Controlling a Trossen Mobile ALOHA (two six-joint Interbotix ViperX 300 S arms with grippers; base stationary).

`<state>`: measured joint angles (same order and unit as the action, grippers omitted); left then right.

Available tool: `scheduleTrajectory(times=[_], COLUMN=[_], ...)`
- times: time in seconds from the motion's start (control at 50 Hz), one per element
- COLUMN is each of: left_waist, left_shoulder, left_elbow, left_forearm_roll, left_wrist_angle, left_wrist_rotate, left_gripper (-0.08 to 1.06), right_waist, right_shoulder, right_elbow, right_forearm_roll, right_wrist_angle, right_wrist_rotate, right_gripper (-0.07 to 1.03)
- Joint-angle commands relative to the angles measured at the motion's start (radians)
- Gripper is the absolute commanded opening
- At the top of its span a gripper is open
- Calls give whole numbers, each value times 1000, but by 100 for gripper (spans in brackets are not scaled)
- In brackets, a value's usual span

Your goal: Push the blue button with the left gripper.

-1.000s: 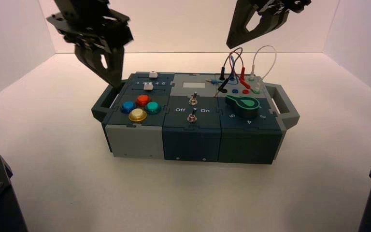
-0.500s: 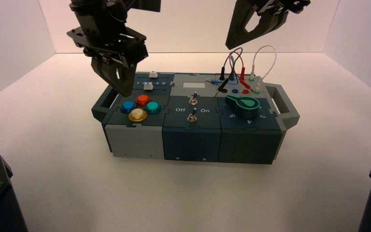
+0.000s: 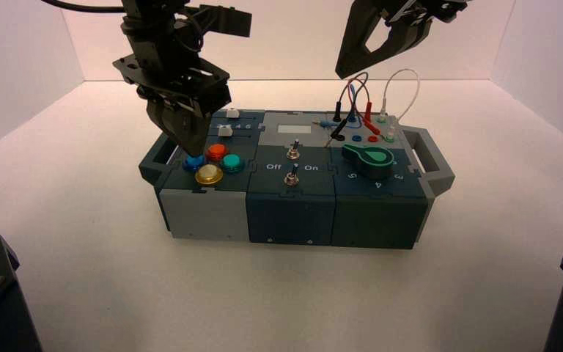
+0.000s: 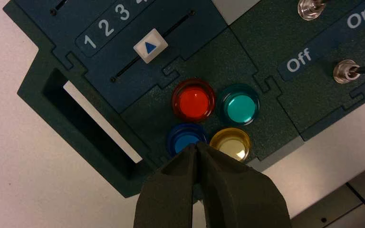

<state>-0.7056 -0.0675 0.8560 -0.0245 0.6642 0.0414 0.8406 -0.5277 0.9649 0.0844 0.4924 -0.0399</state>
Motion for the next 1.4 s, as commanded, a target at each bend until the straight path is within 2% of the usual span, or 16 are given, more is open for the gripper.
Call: scheduleTrajectory(times=[0.02,0.28,0.52,0.7,0.92,1.2,1.4], left_waist=[-2,-2,2,2,2,2,3], left_shoulder=[18,49,-95,-118,-94,31,6], left_elbow=[-25,-20,-18,-15,15,32,26], left_forearm_roll=[3,3,8,6,5,5,5], left_wrist_angle=[-15,-17,23,37,20,-17,-15], left_wrist_rotate=[3,3,-3,-11,-12,-8,-8], left_gripper=[-3,-3,-3,-3,-3,-3,-3], right_waist=[6,6,6,6,6,6,6], right_shoulder=[-6,-8,-28,-31,-38,-43,-44], right_elbow=[-26,-26,-23,-20,-17,-17,-14], right_forearm_roll=[3,3,3,3,3,3,3], right_wrist_angle=[-6,-6,-6,-6,-6,-6,-8], right_wrist_rotate=[-2,-2,-2,-2,0,0,0], right_gripper=[-2,-2,-2,-2,-2,-2,-2])
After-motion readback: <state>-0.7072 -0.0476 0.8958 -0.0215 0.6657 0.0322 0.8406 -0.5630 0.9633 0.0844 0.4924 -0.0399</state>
